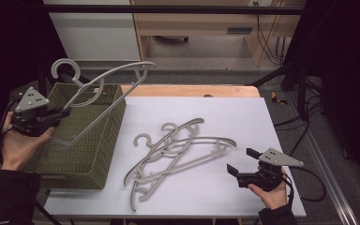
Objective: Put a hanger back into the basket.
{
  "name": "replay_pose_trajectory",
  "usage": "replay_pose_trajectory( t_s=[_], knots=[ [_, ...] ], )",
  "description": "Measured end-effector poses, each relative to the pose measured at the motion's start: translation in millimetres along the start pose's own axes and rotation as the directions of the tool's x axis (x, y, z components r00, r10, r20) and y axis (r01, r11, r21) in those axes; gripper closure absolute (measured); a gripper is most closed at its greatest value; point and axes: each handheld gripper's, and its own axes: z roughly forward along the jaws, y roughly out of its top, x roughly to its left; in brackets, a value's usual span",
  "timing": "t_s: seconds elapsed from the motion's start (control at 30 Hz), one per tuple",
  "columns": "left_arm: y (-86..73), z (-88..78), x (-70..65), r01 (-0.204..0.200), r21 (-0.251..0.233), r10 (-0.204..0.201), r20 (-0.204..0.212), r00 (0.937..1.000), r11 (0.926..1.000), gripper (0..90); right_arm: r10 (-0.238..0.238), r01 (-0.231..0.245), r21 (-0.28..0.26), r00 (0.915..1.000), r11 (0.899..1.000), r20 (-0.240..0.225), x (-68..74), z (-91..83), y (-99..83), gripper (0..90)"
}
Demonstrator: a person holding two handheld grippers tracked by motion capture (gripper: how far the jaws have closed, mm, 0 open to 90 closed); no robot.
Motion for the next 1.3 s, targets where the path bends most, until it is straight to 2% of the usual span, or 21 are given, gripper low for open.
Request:
replay_pose_trajectory(
  t_s=[0.27,0.4,0.57,0.67,0.8,1.03,1.27,1.3],
  knots=[
    [-30.8,-2.1,27.1,0.032,0.051,-0.028,-0.068,0.9973,0.9982,81.9,0.006,-0.006,0.006,1.0,1.0,0.008,0.9,1.3,-0.1,5.1],
    [-45.5,0.2,40.3,0.036,0.083,-0.029,-0.089,0.9957,0.9959,81.9,0.004,-0.005,0.008,0.9999,1.0,0.01,1.0,2.0,-0.2,5.0],
    [-61.6,3.0,52.4,0.067,0.092,-0.057,-0.112,0.992,0.9935,81.9,0.002,-0.002,0.009,1.0,1.0,0.009,1.0,2.2,-0.2,5.1],
    [-64.6,2.9,55.4,0.074,0.087,-0.063,-0.12,0.9907,0.9935,81.9,0.002,-0.003,0.012,0.9999,1.0,0.011,0.7,2.4,-0.5,4.9],
    [-66.9,7.1,56.8,0.044,0.134,-0.024,-0.145,0.9891,0.99,81.9,0.006,-0.006,0.009,1.0,1.0,0.007,1.1,1.4,-0.2,4.8],
    [-77.3,19.7,58.7,0.035,0.18,-0.005,-0.164,0.9864,0.983,81.9,-0.005,0.004,0.014,1.0,1.0,0.005,0.9,1.8,-0.7,4.6],
    [-94.8,27.3,59.2,0.05,0.202,-0.017,-0.163,0.9865,0.9781,81.9,0.0,0.0,0.02,1.0,1.0,0.005,1.7,3.2,-1.2,4.6],
    [-96.1,28.2,58.8,0.048,0.215,-0.012,-0.162,0.9867,0.9755,81.9,0.0,0.0,0.02,1.0,1.0,0.005,1.7,3.2,-1.2,4.6]
  ],
)
